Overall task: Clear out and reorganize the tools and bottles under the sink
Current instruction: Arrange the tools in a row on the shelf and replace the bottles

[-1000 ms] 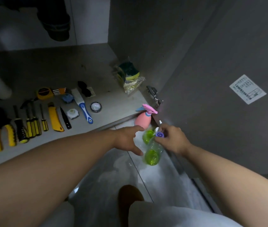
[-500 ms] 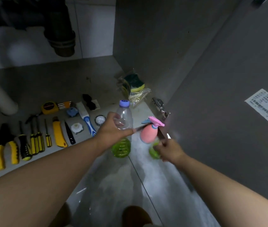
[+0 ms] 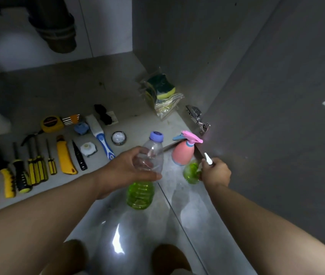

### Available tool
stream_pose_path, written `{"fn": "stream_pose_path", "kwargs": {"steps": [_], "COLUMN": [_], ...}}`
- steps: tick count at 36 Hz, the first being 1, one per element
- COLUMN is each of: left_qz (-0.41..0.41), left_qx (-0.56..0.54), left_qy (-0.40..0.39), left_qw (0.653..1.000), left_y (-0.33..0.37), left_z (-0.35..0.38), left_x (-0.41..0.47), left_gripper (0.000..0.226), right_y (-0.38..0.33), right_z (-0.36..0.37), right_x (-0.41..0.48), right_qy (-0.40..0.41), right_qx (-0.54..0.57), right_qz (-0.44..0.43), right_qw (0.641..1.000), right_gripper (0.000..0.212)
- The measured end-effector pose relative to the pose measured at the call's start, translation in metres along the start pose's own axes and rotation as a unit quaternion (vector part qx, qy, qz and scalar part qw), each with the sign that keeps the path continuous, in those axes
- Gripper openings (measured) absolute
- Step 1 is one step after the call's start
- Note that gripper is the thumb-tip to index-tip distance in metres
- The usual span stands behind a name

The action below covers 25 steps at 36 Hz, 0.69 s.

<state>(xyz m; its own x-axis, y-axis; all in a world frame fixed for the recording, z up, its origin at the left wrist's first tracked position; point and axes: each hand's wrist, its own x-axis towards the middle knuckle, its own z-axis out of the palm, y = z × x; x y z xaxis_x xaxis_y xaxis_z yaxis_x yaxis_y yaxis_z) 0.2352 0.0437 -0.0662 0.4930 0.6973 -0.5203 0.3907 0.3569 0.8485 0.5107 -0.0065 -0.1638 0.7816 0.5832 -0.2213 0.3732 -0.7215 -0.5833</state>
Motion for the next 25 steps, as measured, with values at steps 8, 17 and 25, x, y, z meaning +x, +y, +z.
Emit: {"fn": "stream_pose_path", "kwargs": {"steps": [8,17,25], "left_qz": [0.034,0.134,0.193], "left_qx": [0.169,0.196,0.323], "left_qy": [-0.093,-0.105,-0.051], "left_qw": [0.981,0.966,0.925], "left_y": [0.021,0.093,0.135], "left_z": [0.003,-0.004,-0.006], "left_x": [-0.009,-0.048,-0.119], "left_gripper": [0.056,0.059,0.046], "right_y": [-0.027,-0.152,-0.207], "right_z": [-0.040,-0.129,-0.178], "right_x": [-0.020,-0.071,-0.131], "right_qy": [-0.079,-0.334,-0.371], "right_qx": [0.025,0.172,0.268], "right_qz": [-0.185,-0.217,-0.243], "right_qw": [0.979,0.901,0.855], "right_gripper": [0.035,0.026,0.029]}}
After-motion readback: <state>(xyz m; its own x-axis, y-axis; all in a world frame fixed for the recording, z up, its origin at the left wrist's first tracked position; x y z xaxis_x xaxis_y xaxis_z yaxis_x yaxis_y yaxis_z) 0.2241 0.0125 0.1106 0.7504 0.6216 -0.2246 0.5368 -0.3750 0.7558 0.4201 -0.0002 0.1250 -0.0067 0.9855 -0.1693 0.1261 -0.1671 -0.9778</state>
